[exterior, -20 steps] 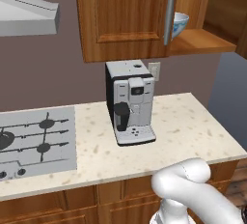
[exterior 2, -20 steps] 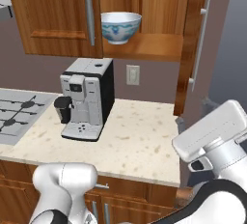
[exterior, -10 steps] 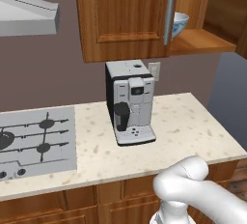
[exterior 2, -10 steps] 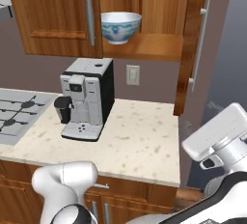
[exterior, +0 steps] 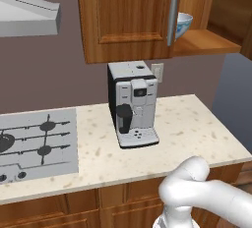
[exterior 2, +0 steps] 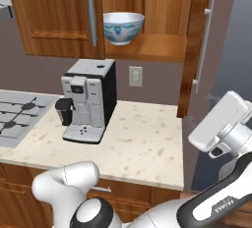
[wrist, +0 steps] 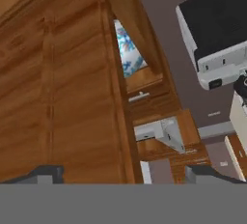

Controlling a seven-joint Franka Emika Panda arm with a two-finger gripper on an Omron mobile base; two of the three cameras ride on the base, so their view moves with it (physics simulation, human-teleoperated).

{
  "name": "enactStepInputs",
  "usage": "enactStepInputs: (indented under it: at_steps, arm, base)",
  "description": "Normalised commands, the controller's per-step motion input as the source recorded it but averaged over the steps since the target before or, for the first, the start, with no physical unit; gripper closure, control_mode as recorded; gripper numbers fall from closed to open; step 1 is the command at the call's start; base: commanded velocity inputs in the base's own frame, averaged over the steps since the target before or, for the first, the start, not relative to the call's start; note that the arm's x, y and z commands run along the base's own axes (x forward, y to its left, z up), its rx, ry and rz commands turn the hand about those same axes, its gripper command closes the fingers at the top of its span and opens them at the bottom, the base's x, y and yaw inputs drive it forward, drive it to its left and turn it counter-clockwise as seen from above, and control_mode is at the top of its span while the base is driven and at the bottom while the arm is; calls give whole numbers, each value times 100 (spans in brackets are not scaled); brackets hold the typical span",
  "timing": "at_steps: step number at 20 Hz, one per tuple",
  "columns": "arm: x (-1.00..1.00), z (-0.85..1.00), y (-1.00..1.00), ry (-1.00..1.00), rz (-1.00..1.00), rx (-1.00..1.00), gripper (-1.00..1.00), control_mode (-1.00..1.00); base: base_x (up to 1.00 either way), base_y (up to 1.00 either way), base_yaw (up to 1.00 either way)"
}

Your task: Pick the mug and place it in the sink. Pick the bowl and place it in the open cabinet and then close the cabinet.

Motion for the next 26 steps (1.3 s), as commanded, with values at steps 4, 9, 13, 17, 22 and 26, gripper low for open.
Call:
enactStepInputs:
  at_steps: [4,9,13,17,22,26]
  arm:
    - [21,0,44,0,16,-19,-100,-100]
    - [48,0,45,-1,11,-15,-100,-100]
    - [24,0,52,-7,6,-11,-100,-100]
    - [1,0,91,-18,-2,-9,-100,-100]
    - [-1,0,100,-26,-23,-3,-100,-100]
    - [-8,0,100,-28,-47,0,-100,-100]
  base:
    - [0,0,0]
    - [0,0,0]
    - [0,0,0]
    - [0,0,0]
    - [0,0,0]
    - [0,0,0]
